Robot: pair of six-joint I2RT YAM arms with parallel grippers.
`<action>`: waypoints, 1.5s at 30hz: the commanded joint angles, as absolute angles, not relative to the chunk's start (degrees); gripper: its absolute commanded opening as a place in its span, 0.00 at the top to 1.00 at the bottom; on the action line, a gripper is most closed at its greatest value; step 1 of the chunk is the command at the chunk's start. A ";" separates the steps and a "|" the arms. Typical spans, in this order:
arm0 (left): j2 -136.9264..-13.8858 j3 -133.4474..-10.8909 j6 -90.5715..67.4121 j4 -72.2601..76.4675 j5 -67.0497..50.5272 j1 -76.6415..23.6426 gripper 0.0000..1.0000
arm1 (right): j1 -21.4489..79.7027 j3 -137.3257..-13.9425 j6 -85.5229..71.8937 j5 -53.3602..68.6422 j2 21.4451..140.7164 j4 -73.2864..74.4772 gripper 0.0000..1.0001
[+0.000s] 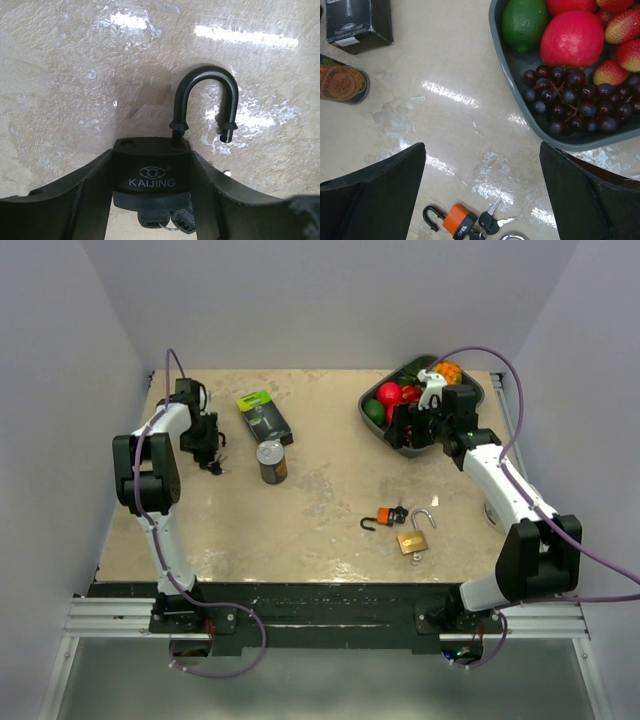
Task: Lock with the key
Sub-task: Pick up the lock from the center of the board.
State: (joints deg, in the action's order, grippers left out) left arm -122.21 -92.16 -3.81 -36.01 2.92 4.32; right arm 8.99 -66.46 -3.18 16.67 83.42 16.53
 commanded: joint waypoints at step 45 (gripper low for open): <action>-59.76 -60.38 -68.81 -19.52 -29.18 5.89 1.00 | 57.83 -92.19 -26.37 -6.32 101.77 -9.85 0.15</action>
